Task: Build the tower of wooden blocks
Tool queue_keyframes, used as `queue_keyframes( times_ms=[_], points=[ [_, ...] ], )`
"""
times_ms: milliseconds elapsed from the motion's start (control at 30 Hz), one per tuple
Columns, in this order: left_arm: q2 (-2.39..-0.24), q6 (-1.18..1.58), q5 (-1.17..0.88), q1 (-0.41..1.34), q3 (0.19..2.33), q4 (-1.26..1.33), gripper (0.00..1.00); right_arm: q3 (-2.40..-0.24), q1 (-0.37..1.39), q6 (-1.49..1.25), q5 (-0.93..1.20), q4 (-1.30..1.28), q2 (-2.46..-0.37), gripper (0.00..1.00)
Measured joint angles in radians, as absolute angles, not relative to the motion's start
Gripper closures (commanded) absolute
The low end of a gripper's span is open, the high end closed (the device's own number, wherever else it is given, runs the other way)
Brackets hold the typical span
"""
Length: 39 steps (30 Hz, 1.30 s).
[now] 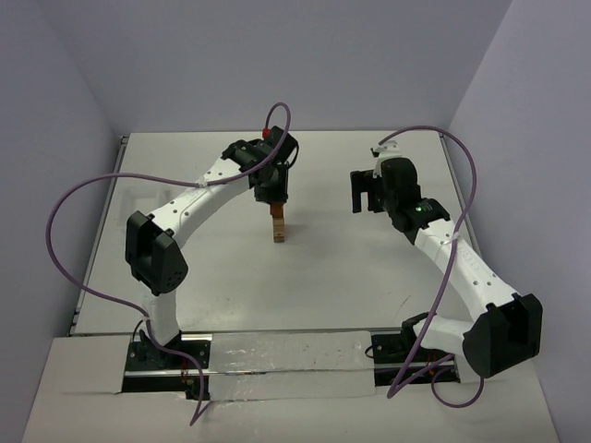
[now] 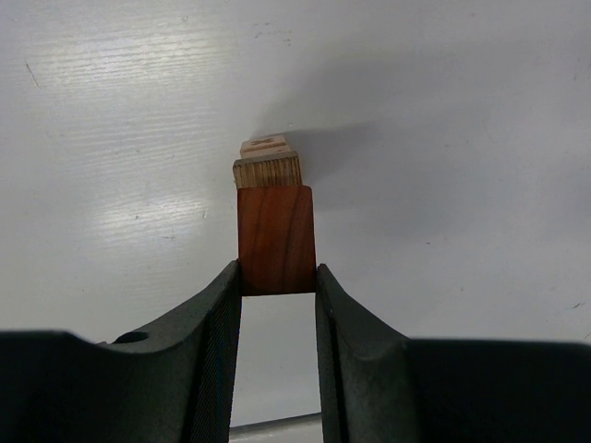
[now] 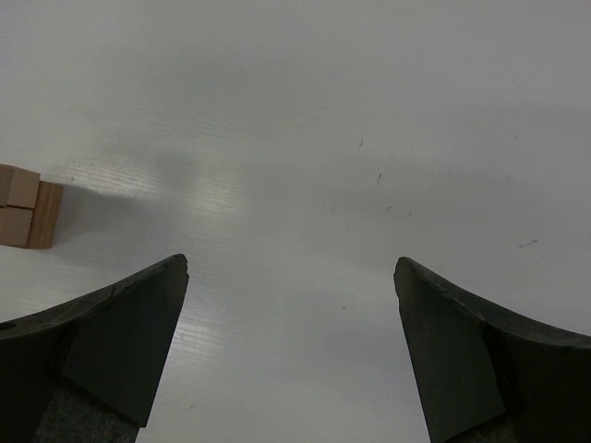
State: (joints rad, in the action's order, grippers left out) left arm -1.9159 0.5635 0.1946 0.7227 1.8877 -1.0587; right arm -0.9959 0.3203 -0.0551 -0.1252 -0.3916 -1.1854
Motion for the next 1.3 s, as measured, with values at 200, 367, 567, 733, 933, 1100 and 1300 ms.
queue_keyframes(
  times_ms=[200,367,567,733,933,1100,1300],
  points=[
    [-1.929,0.569,0.19,0.723,1.906,-1.062,0.98,-0.999,0.316,-0.056,-0.112,-0.397,-1.188,0.0],
    [-1.929,0.57,0.185,0.723,1.906,-1.063,0.92,-1.002,0.316,-0.056,-0.109,-0.399,-1.2,0.0],
    [-1.932,0.572,0.179,0.717,1.906,-1.063,0.89,-1.003,0.316,-0.056,-0.105,-0.406,-1.205,0.0],
    [-1.934,0.573,0.177,0.706,1.906,-1.064,0.88,-1.009,0.315,-0.056,-0.103,-0.409,-1.209,0.0],
    [-1.942,0.573,0.171,0.697,1.906,-1.064,0.85,-1.01,0.315,-0.056,-0.103,-0.411,-1.212,0.0],
    [-1.943,0.573,0.162,0.696,1.912,-1.065,0.85,-1.01,0.315,-0.056,-0.103,-0.412,-1.216,0.0],
    [-1.944,0.573,0.15,0.696,1.916,-1.066,0.87,-1.01,0.315,-0.058,-0.101,-0.413,-1.218,0.0]
  ],
)
